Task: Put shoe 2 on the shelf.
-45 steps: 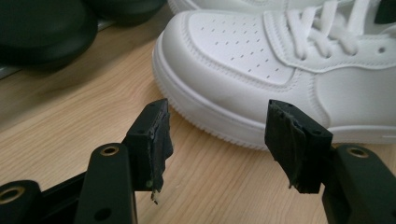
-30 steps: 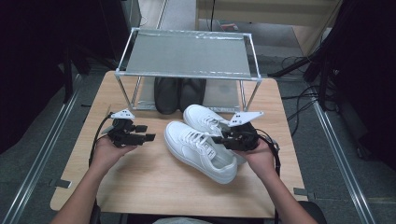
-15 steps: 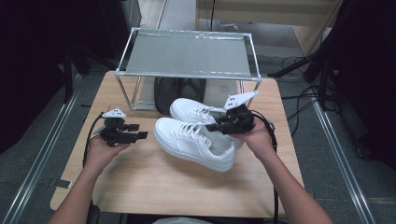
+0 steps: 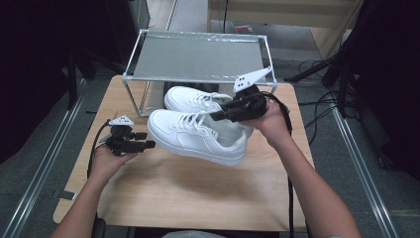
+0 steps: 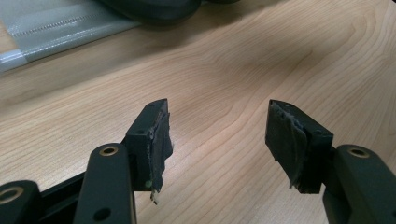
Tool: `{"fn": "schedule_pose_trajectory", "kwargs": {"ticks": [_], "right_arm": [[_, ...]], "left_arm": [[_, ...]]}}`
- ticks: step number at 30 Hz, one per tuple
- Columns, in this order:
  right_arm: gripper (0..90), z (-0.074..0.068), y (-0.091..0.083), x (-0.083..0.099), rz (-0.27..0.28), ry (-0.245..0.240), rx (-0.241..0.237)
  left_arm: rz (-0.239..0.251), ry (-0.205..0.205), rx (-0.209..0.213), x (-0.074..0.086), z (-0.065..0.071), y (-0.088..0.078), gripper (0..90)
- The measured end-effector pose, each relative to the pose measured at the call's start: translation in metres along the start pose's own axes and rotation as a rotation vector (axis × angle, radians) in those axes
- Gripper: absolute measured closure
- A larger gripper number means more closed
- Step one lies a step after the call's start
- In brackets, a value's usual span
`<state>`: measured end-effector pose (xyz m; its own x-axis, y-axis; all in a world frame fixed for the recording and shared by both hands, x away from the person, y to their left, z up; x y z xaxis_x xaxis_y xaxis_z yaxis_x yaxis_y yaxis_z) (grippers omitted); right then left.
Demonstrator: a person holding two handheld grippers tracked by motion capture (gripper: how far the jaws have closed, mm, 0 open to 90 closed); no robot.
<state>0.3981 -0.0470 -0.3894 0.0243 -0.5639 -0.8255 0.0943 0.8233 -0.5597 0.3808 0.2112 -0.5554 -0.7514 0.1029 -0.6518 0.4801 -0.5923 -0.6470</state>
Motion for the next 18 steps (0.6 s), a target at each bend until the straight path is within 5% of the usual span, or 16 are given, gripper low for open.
{"fn": "schedule_pose_trajectory", "kwargs": {"ticks": [9, 18], "right_arm": [[75.9, 0.011, -0.007, -0.044, 0.017, 0.0, 0.023], [76.0, 0.036, -0.015, -0.076, 0.003, 0.068, 0.105]], "left_arm": [[-0.001, -0.003, 0.004, 0.0, 0.001, 0.001, 40.6], [-0.009, 0.003, 0.008, 0.001, 0.002, 0.003, 40.5]]}}
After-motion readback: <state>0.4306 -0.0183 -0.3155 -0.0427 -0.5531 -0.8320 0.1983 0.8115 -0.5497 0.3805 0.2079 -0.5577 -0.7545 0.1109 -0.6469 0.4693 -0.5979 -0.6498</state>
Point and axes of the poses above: each handheld gripper's, and its own axes: y roughly forward along the jaws, x roughly out of its underside, z roughly to its right, the point moved 9 cm from there along y, roughly forward along the jaws, and after that the axes turned 12 degrees about -y, right-handed, at the moved point
